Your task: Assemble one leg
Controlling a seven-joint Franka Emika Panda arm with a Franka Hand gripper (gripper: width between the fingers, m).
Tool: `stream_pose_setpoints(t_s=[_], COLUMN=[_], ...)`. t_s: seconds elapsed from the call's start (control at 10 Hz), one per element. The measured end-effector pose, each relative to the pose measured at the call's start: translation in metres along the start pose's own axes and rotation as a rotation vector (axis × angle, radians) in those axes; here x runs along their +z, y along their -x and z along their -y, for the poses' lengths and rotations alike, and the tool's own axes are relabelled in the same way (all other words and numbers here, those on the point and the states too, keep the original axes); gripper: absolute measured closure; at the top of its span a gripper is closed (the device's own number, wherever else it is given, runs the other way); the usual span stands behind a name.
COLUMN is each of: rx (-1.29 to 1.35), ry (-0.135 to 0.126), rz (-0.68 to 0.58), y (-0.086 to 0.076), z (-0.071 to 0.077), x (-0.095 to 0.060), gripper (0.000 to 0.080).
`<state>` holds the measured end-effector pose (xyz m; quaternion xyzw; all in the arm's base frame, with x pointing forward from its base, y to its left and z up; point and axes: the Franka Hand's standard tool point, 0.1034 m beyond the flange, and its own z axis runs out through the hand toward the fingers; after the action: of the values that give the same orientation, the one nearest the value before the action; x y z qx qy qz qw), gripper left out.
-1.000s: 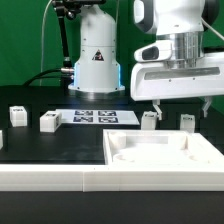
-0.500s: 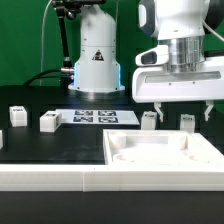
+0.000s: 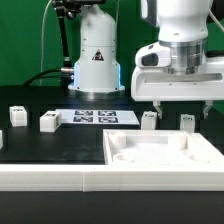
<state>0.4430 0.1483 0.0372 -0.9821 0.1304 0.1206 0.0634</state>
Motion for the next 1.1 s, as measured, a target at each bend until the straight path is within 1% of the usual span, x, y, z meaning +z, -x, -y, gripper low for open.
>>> stream_pose_setpoints(t_s=[0.1, 0.3, 0.4, 0.5, 0.6, 0.9, 1.0, 1.1], rx=[0.003, 0.003, 0.0, -0.004, -0.007, -0.006, -0.005, -0.007], ry=[0.003, 0.018, 0.023, 0.037, 0.044, 0.072, 0.078, 0.083], rz=[0.053, 0.171, 0.21, 0.303, 0.358, 0.578, 0.619, 0.629], y=[-0.003, 0.001, 0.002, 0.007, 0.007, 0.014, 0.016, 0.018], z=[0.0, 0.001, 0.005, 0.008, 0.011, 0.011, 0.011, 0.012], x=[-0.001, 0.001, 0.003, 0.004, 0.006, 0.018, 0.023, 0.03], gripper=[0.0151, 0.0151, 0.0151, 0.0151, 0.0151, 0.0151, 0.0151, 0.0151])
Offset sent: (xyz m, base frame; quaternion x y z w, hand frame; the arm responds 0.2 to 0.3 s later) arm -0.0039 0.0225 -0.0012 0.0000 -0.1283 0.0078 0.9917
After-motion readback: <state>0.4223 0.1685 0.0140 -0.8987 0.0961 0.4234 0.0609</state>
